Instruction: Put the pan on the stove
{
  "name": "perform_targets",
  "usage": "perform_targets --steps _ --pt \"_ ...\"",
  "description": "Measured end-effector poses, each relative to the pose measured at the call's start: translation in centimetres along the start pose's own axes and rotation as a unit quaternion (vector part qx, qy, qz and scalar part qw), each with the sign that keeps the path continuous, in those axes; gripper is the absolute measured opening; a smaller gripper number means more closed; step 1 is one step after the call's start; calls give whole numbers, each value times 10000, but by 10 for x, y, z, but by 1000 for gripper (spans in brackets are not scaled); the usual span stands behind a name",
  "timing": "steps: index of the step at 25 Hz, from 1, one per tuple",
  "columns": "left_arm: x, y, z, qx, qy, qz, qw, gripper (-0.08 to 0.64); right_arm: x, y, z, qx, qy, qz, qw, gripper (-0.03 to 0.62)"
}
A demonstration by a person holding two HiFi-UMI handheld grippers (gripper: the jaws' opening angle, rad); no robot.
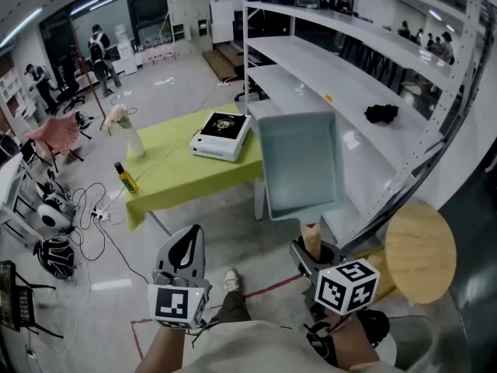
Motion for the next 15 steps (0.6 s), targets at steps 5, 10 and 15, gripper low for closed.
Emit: perform_targets --steps 5,10,15 --pt "15 16 -12 -73 -118 78 9999 8 26 -6 -4 -62 51 1 10000 84" --pt "39 43 -29 -68 -64 68 9999 8 64 -6 1 -68 152 28 9999 84" --pt "70 77 -41 -125 41 64 9999 7 113 -5 13 -80 305 82 9995 84"
Point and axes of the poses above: the fingertips, and each gripper's own axes: x forward along the fingers, y to its left, z out of its top, the point moved 1 cm from there along -x, backward along the fingers, and after that the axes turned 11 degrees about -z, right-handed, at the moved point
